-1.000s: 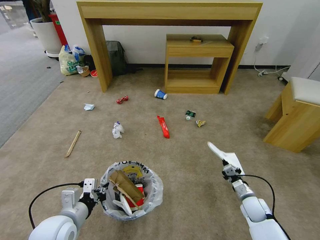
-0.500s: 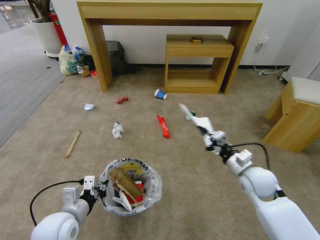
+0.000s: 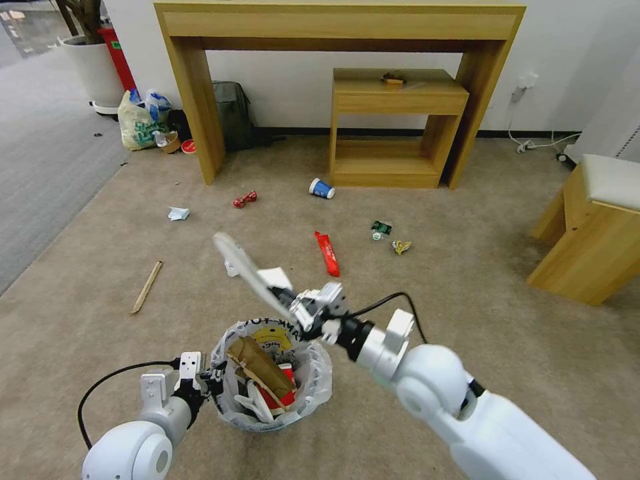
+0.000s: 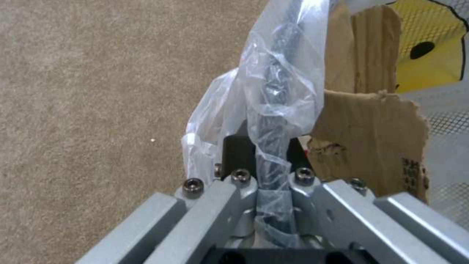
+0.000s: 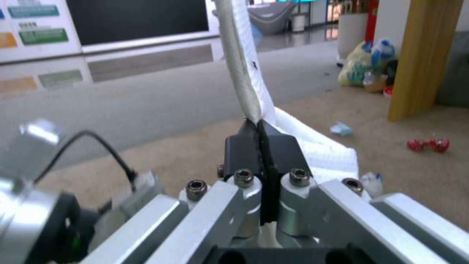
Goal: Pick up the trash bin and place the garbage on the floor into it.
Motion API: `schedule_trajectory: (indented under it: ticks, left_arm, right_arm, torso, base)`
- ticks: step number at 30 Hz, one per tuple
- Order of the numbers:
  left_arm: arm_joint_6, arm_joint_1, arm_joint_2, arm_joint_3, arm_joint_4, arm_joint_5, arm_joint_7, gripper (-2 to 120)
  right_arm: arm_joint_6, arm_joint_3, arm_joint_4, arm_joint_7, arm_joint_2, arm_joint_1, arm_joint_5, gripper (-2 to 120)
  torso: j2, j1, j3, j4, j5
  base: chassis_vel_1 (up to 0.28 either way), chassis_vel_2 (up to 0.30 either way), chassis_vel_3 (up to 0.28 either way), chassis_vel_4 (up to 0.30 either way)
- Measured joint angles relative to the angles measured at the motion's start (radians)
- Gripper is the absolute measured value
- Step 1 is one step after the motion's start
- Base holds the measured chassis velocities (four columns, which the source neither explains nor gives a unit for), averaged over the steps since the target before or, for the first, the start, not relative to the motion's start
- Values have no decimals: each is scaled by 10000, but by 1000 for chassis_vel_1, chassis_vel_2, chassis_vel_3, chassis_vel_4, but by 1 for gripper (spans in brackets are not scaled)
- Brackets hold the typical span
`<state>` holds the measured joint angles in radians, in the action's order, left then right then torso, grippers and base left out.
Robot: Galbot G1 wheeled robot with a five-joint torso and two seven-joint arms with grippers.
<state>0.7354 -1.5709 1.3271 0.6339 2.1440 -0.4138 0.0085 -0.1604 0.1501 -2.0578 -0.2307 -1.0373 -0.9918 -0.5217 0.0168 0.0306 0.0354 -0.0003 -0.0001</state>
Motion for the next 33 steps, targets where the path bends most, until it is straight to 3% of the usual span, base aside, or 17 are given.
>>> schedule_trajectory:
  ticks: [22, 33]
  left_arm:
    - [0, -127, -82, 50, 184, -97, 38, 0]
    - [0, -125, -187, 136, 204, -189, 60, 0]
  right_arm:
    - [730, 276, 1015, -424, -131, -107, 942, 1]
    - [1143, 385, 1460, -214, -292, -348, 1478, 36]
  torso:
    - [0, 0, 0, 0, 1]
    - [0, 0, 0, 0, 1]
  base:
    - [0, 0, 0, 0]
    - [0, 0, 0, 0]
